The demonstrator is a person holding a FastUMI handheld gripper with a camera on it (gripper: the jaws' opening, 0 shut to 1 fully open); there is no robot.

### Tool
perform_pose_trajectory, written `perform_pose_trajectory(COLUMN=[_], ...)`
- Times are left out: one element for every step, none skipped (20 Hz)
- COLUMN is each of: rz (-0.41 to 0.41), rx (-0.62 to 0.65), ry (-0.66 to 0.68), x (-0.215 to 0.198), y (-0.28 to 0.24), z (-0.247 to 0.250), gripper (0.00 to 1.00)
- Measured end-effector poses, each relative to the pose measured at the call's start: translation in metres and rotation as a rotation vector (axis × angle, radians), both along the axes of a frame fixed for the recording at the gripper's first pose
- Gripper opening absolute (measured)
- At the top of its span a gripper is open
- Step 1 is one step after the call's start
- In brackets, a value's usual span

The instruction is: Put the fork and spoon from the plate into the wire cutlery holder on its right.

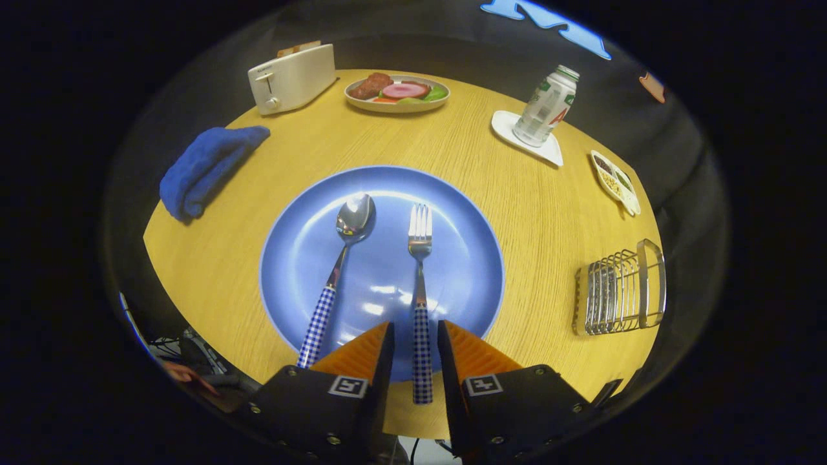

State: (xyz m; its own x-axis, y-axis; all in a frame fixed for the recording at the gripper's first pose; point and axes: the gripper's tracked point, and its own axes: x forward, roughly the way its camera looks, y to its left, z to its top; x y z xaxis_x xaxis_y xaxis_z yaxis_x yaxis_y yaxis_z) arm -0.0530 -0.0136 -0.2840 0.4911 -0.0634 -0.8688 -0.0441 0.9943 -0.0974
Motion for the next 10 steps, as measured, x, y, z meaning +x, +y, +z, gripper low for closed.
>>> perform_pose_trajectory(rz=[-0.015,-0.017,-0.023,-0.015,-0.014,-0.009,0.000,0.013,0.037,0.063], rx=[0.002,0.007,-0.003,0.005,0.017,0.022,0.026,0.029,0.013,-0.007], ry=[0.005,0.004,0.020,0.039,0.040,0.044,0.049,0.046,0.048,0.049], x=[0.000,0.001,0.001,-0.001,0.000,0.001,0.000,-0.001,-0.001,-0.004], y=[-0.002,0.000,-0.003,-0.003,-0.003,-0.005,-0.006,-0.007,-0.010,-0.014], z=[0.001,0.002,0.005,0.003,0.004,0.005,0.007,0.011,0.015,0.020], gripper=[0.38,0.38,0.38,0.03,0.02,0.02,0.02,0.02,0.02,0.02])
